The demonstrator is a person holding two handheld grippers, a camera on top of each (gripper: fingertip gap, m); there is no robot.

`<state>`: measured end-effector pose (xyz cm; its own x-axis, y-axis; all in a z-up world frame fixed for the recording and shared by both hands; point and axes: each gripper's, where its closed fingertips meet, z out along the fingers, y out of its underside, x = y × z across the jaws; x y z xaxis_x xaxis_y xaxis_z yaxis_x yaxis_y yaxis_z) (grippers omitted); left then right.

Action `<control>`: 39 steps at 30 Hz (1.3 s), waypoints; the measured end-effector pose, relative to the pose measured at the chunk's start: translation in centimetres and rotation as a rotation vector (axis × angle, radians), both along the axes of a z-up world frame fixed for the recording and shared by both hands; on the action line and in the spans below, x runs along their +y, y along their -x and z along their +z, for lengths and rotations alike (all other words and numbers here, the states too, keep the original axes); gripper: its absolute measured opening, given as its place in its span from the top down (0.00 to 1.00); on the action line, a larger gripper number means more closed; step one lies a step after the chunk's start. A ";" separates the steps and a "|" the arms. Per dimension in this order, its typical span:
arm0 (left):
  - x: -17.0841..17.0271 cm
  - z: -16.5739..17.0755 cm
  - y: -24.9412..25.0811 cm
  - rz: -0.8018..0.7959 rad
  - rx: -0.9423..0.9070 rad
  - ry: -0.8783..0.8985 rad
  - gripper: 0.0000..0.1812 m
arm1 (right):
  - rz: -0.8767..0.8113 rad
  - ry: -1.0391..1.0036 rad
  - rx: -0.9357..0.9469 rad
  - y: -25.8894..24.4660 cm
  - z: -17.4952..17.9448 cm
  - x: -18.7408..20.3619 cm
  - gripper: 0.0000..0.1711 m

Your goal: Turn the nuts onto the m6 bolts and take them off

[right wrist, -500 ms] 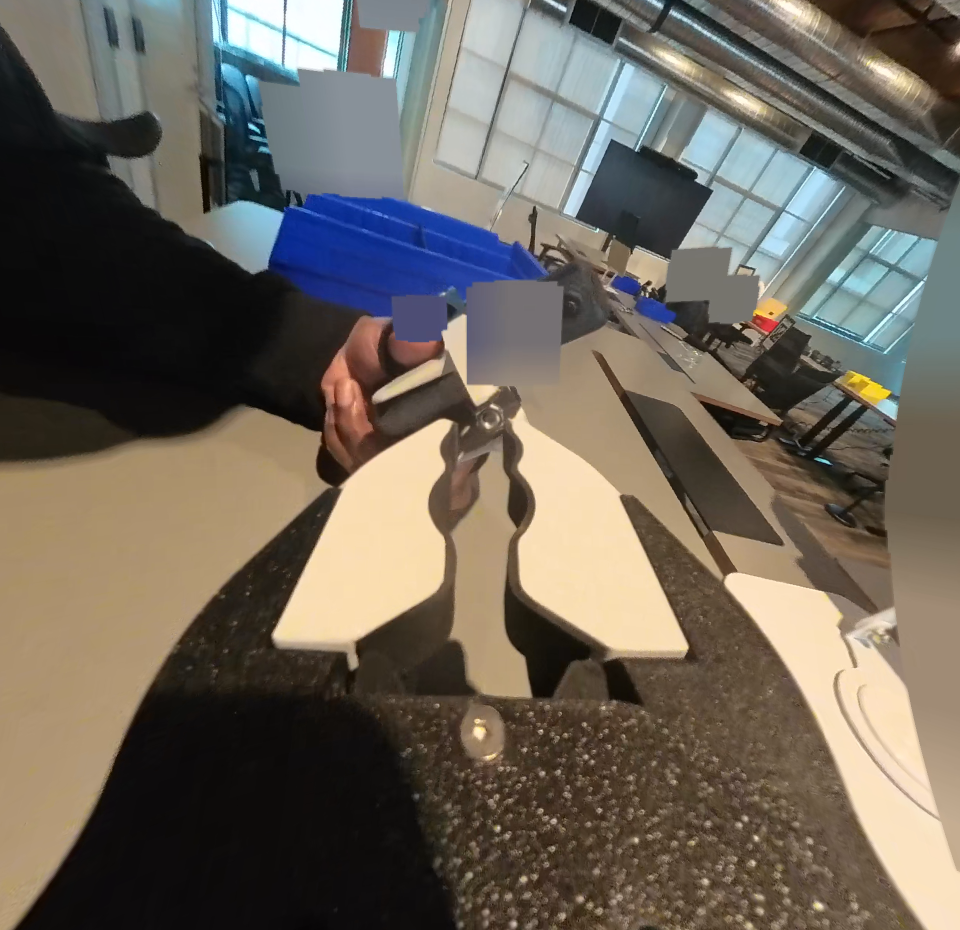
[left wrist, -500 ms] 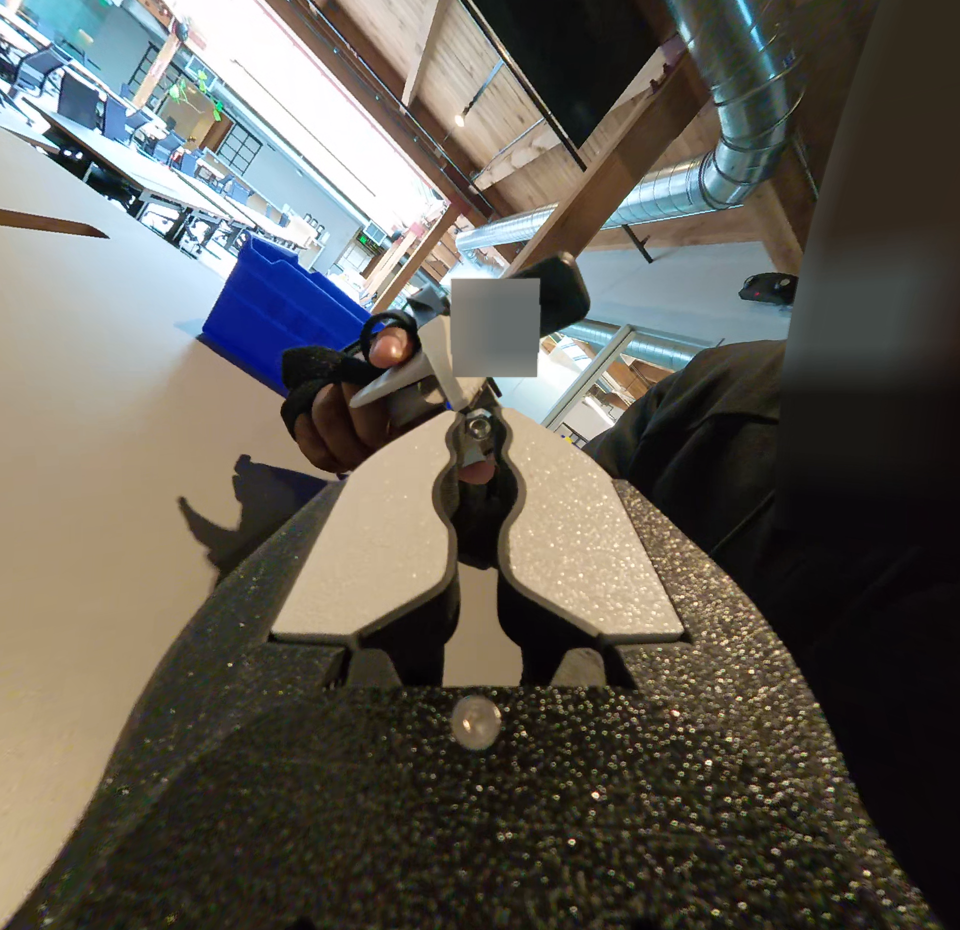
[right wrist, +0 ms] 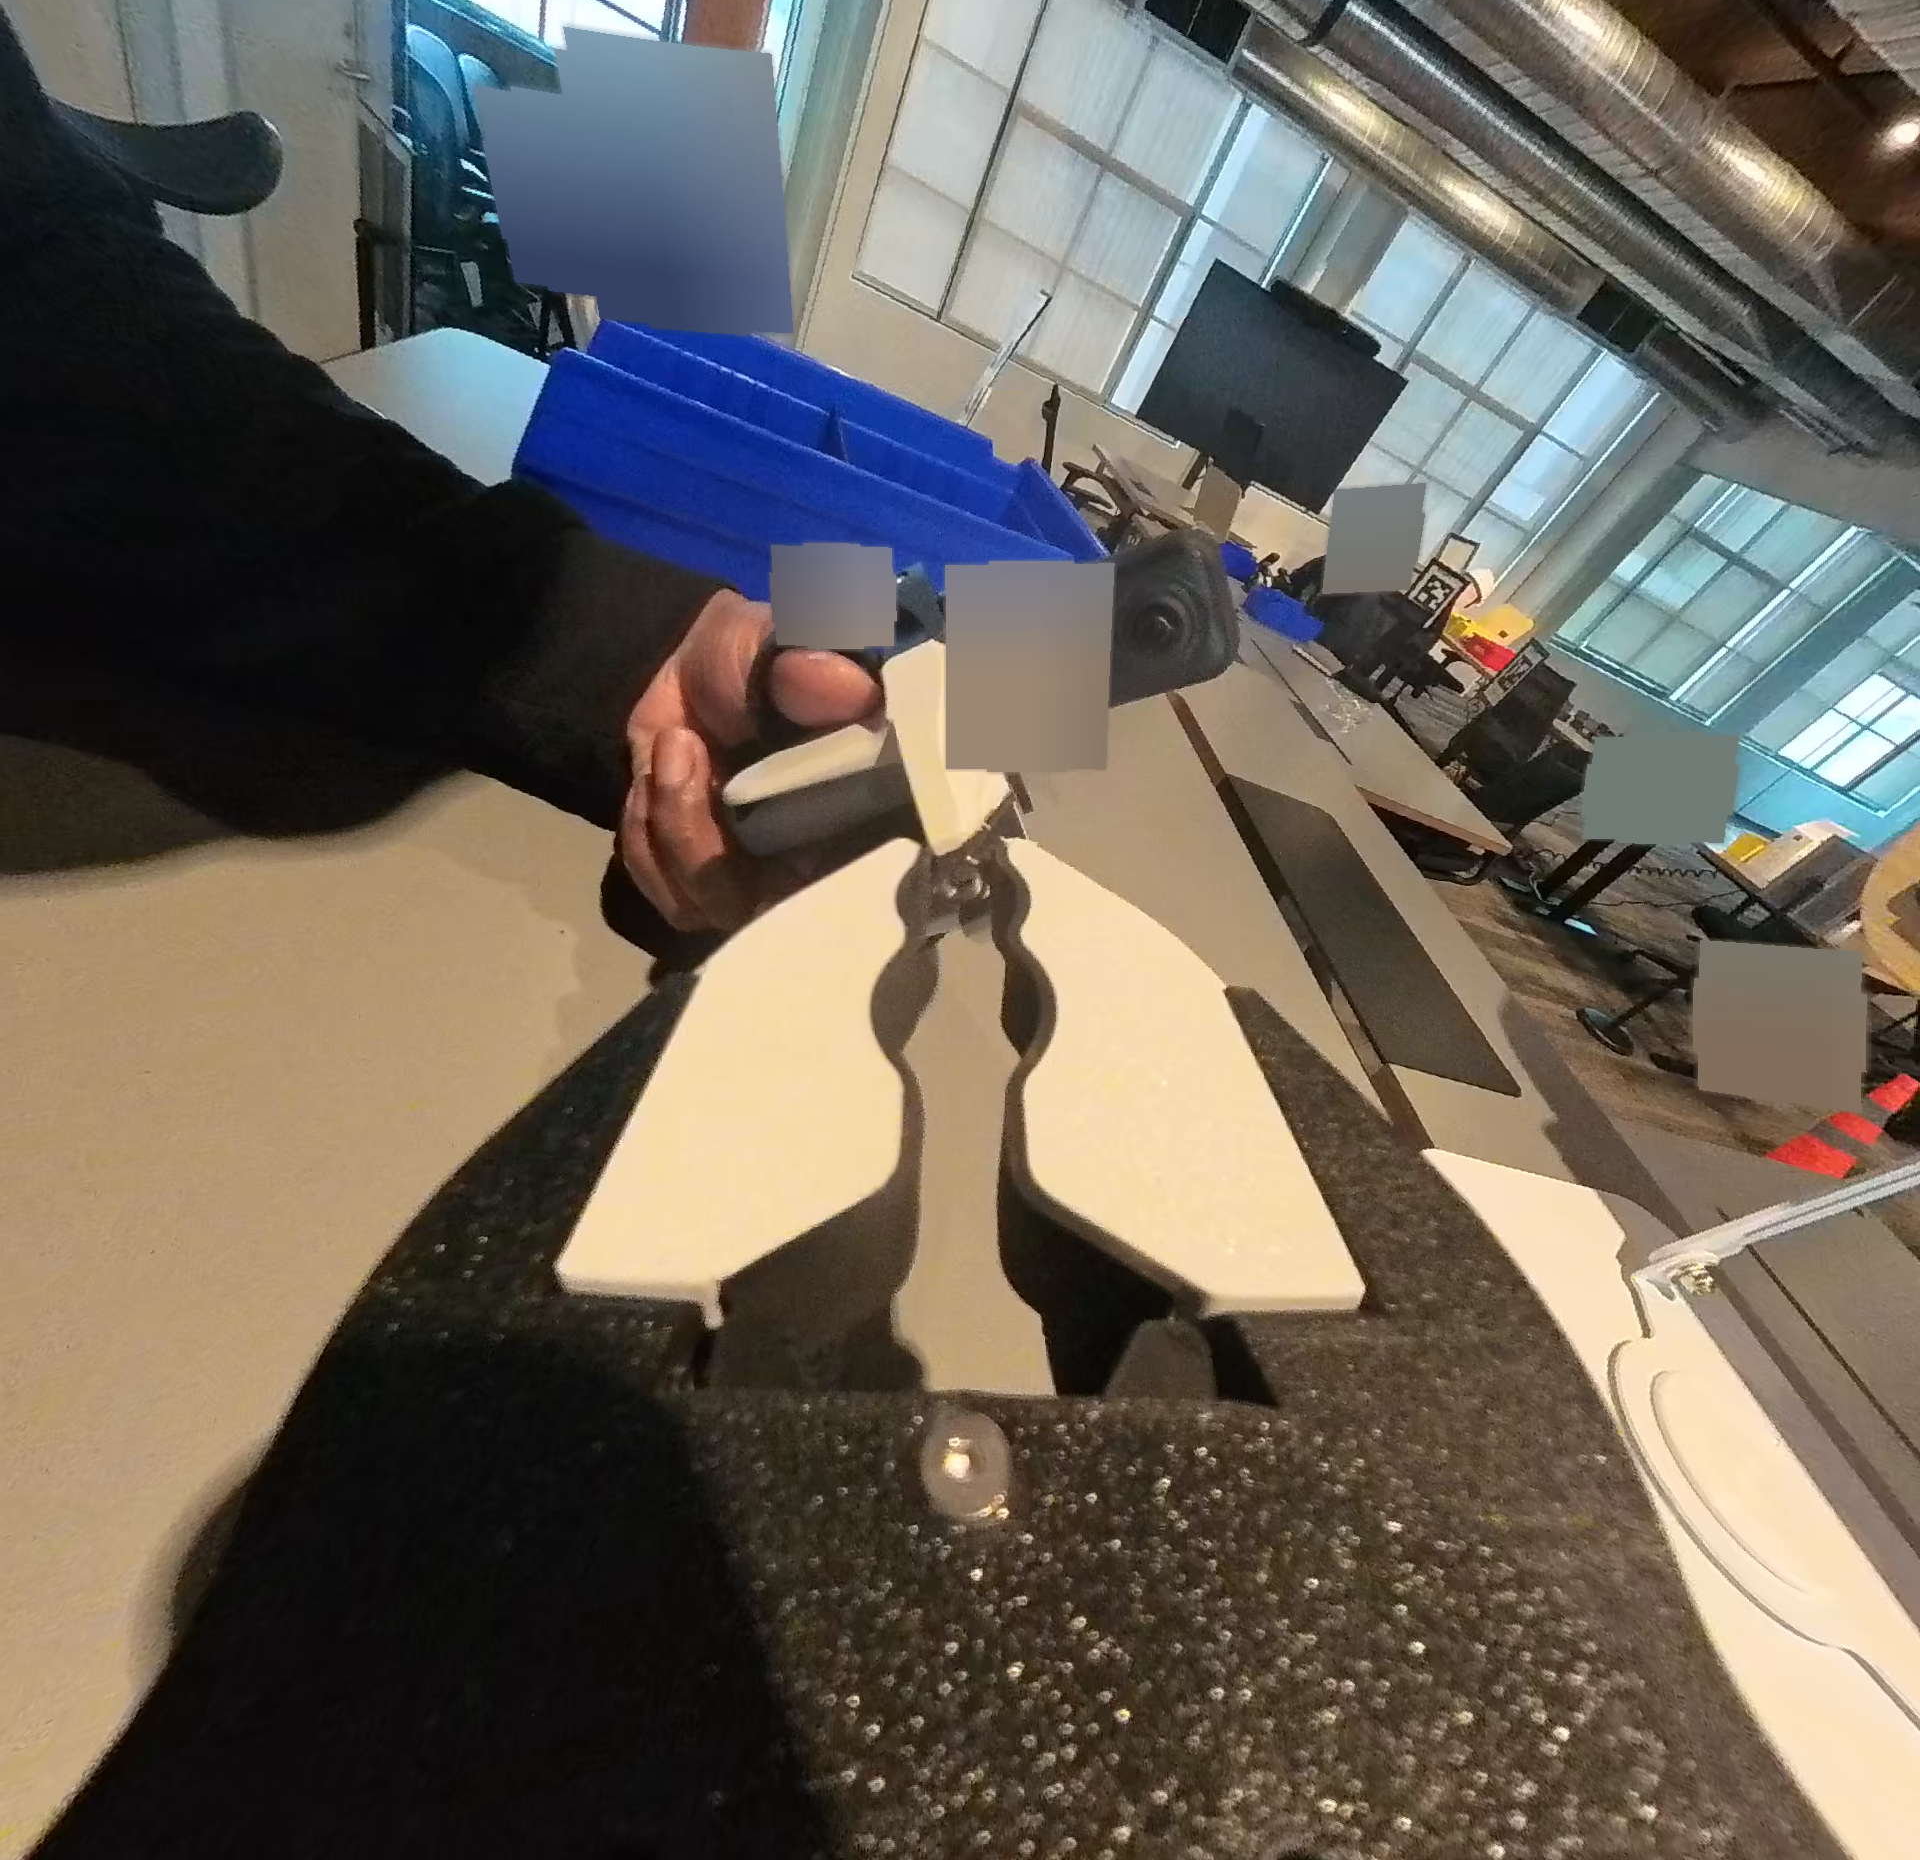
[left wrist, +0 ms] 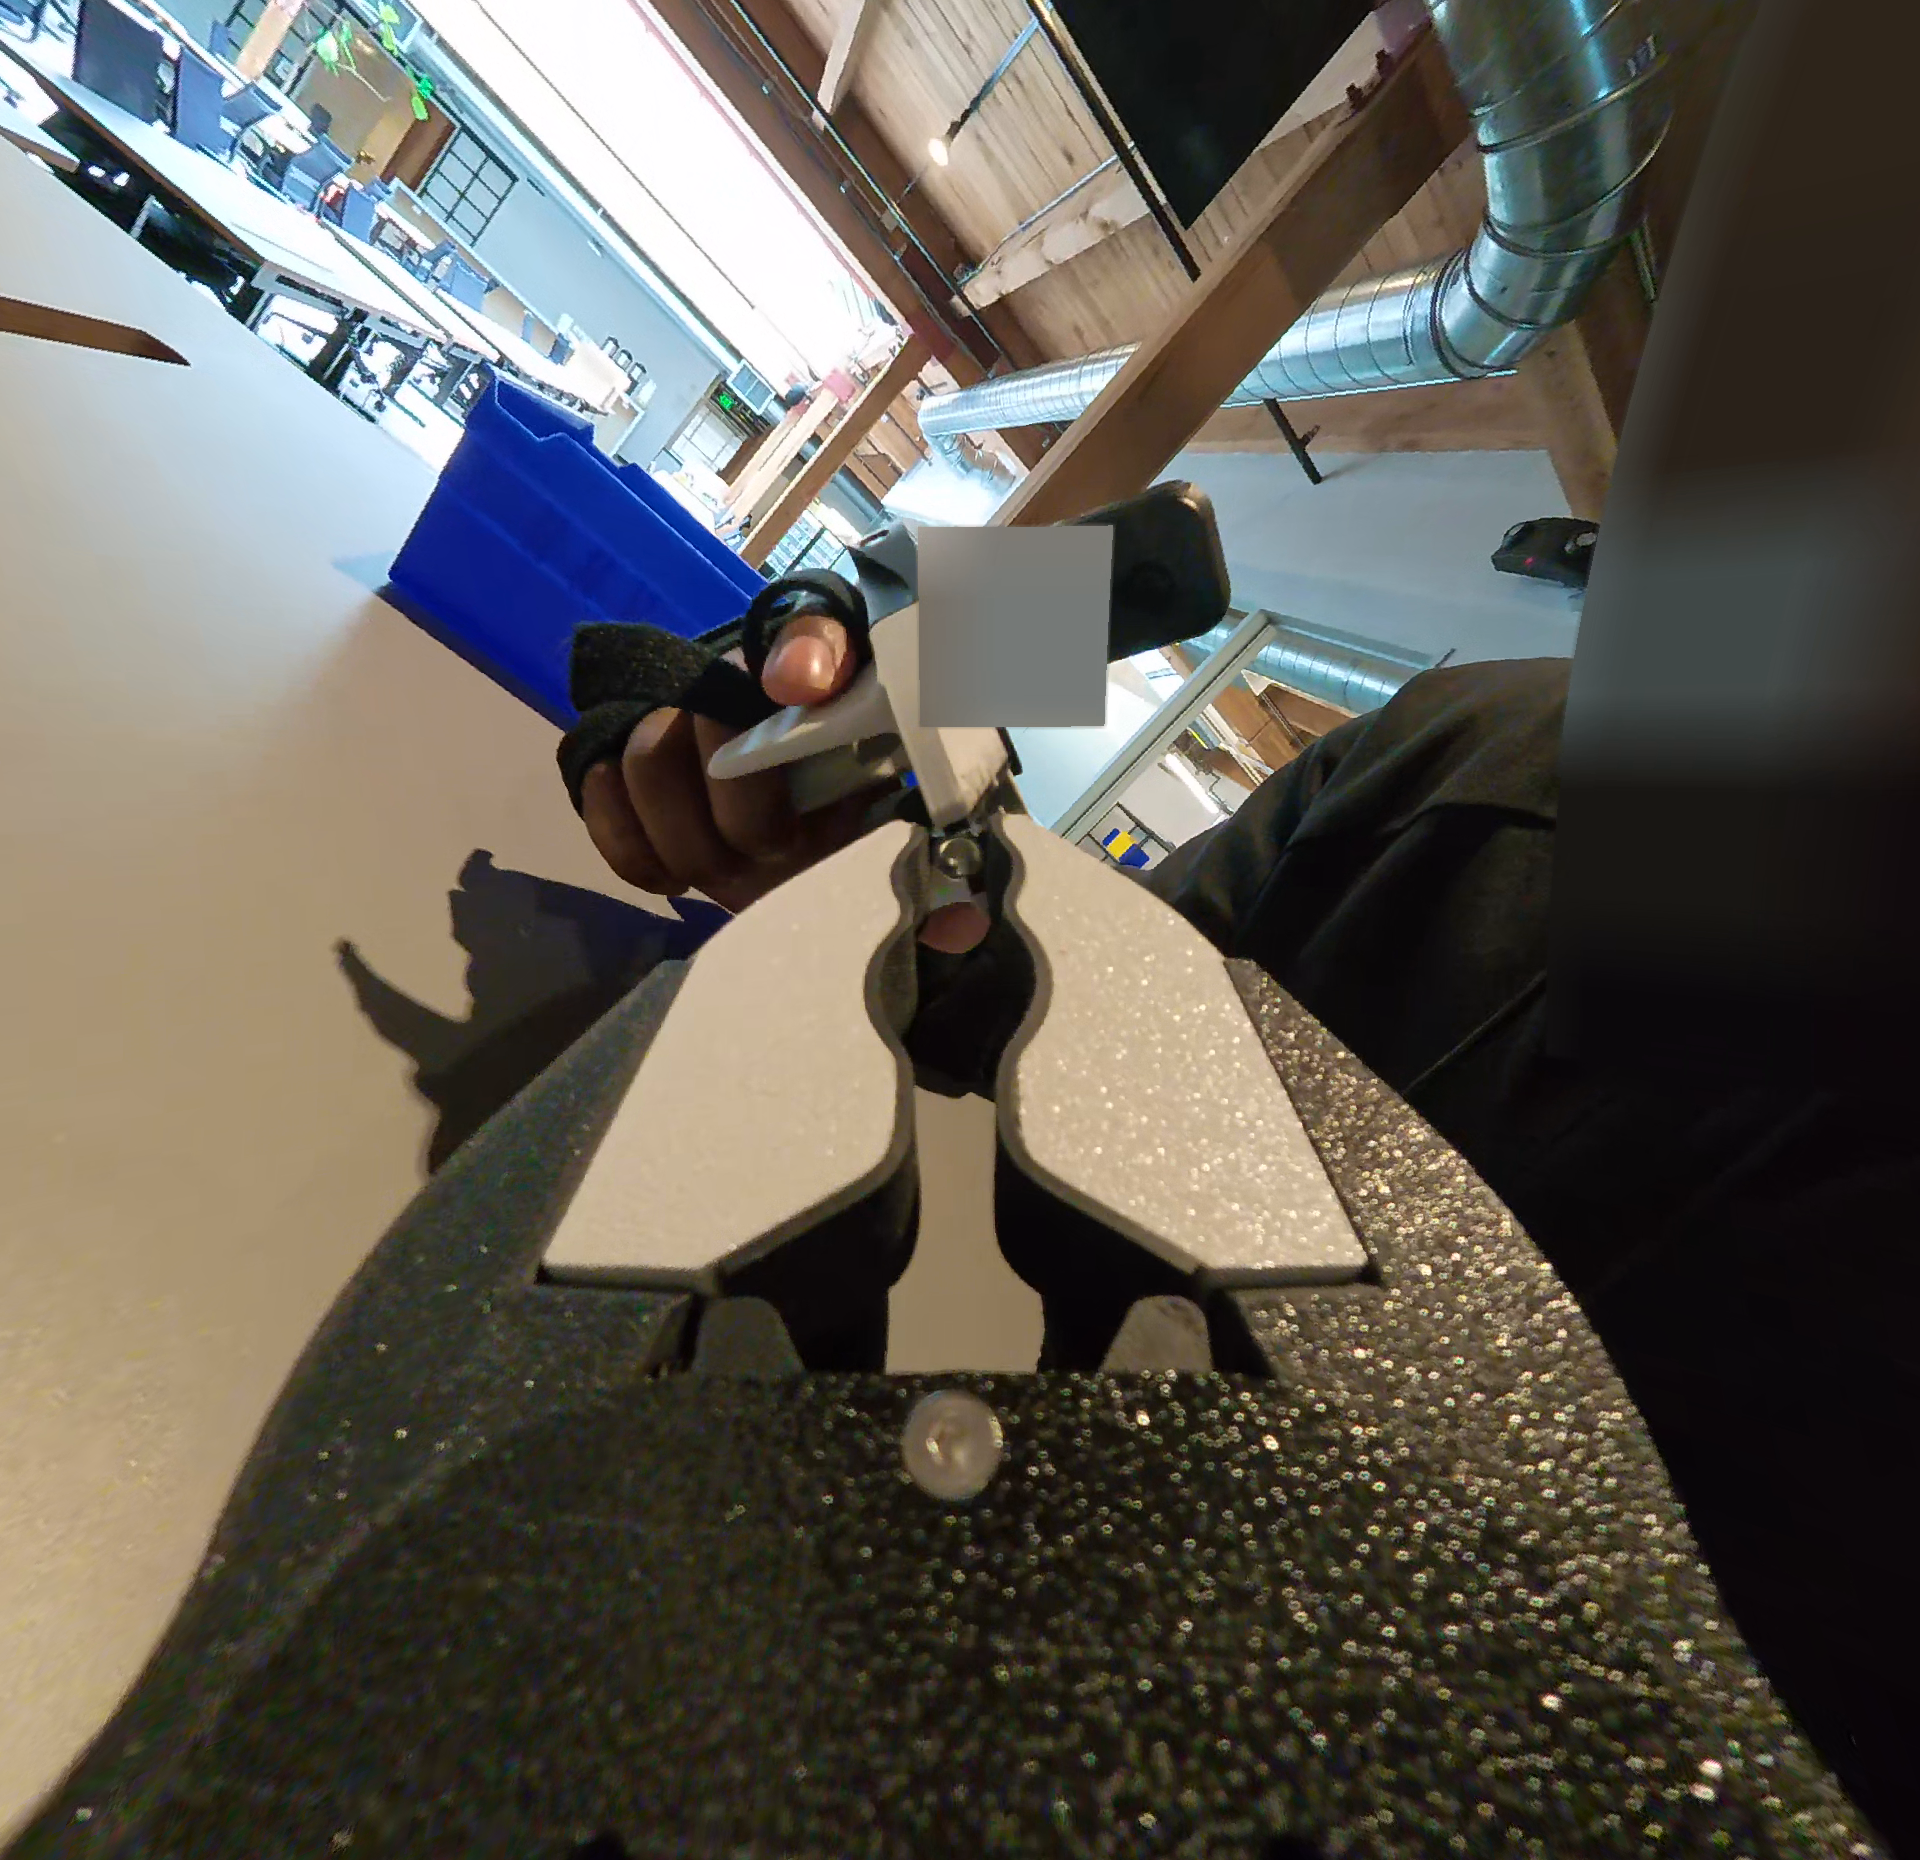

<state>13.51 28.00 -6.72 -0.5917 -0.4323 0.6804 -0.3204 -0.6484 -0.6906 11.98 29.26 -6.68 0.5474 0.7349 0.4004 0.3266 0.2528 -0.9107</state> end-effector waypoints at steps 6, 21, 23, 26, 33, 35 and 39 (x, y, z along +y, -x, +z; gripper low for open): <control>0.0 -0.1 0.0 0.000 0.006 0.005 0.95 | -0.001 0.010 0.003 0.0 -0.1 0.1 0.94; 3.1 -5.7 1.5 0.188 0.248 -0.535 0.80 | -0.034 0.088 0.234 -3.1 0.9 1.1 0.94; 2.0 -8.1 2.8 0.106 0.331 -0.748 0.79 | -0.052 0.090 0.258 -3.7 0.8 1.4 0.94; 0.9 -9.7 3.3 0.043 0.360 -0.900 0.80 | -0.074 0.093 0.269 -4.1 0.6 1.8 0.94; 1.2 -11.8 2.6 0.034 0.446 -1.057 0.84 | -0.093 0.103 0.259 -4.3 -0.1 2.3 0.94; 1.2 -12.2 2.4 0.030 0.450 -1.111 0.87 | -0.095 0.104 0.262 -4.3 -0.1 2.4 0.94; 1.2 -12.4 2.0 0.038 0.436 -1.179 0.94 | -0.092 0.112 0.260 -4.3 -0.2 2.4 0.94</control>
